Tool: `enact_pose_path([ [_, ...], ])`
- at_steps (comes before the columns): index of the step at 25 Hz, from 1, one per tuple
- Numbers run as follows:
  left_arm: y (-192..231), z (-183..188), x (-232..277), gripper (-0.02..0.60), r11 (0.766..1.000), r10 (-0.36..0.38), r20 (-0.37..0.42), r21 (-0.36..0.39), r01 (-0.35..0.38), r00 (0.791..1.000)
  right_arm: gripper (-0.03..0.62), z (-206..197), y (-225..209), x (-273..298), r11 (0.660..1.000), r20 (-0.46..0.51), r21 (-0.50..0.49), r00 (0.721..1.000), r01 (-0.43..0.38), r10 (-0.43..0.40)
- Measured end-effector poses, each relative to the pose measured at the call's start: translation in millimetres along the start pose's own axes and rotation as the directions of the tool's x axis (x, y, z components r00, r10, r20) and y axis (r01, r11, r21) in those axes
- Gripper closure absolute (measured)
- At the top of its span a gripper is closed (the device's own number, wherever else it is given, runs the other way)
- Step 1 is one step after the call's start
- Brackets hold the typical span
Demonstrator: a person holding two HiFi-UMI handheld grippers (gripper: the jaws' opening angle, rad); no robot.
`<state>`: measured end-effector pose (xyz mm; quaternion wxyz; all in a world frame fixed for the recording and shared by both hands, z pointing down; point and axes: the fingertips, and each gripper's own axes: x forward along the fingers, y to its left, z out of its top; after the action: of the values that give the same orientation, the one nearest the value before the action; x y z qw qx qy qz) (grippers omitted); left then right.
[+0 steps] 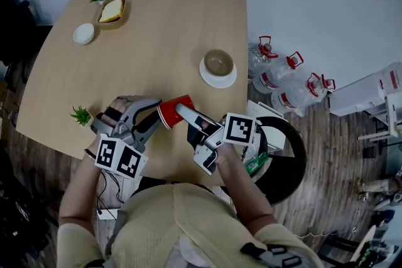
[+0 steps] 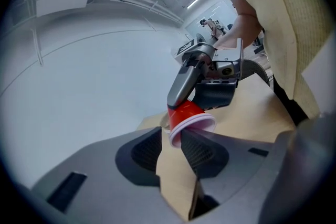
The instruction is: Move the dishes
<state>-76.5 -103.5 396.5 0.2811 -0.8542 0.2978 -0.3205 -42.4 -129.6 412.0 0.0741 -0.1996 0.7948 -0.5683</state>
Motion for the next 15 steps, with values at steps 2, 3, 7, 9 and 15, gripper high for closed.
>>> enact_pose_path([
  [2,-0.1,1.6,-1.8,0.476,1.000,-0.010,0.010,0.009,0.010,1.000,0.336,-2.5,1.4,0.2,0.999,-0.003,0.033,1.000,-0.020,0.020],
  [3,-0.4,2.7,-2.6,0.480,1.000,-0.018,0.015,0.011,0.018,1.000,0.336,-3.6,2.3,0.4,0.998,-0.006,0.047,1.000,-0.030,0.031],
  [7,-1.6,8.0,-4.3,0.517,0.999,-0.031,0.037,0.022,0.031,0.999,0.336,-4.7,3.3,-1.1,0.993,-0.003,0.101,0.998,-0.069,0.070],
  [9,-2.0,9.0,-5.5,0.522,0.999,-0.038,0.044,0.036,0.036,0.998,0.336,-5.4,2.9,-1.3,0.988,-0.004,0.126,0.996,-0.087,0.088],
  [15,0.1,14.0,-10.6,0.537,0.993,-0.074,0.069,0.096,0.067,0.995,0.336,-8.0,5.2,-1.4,0.968,0.009,0.199,0.988,-0.151,0.153],
])
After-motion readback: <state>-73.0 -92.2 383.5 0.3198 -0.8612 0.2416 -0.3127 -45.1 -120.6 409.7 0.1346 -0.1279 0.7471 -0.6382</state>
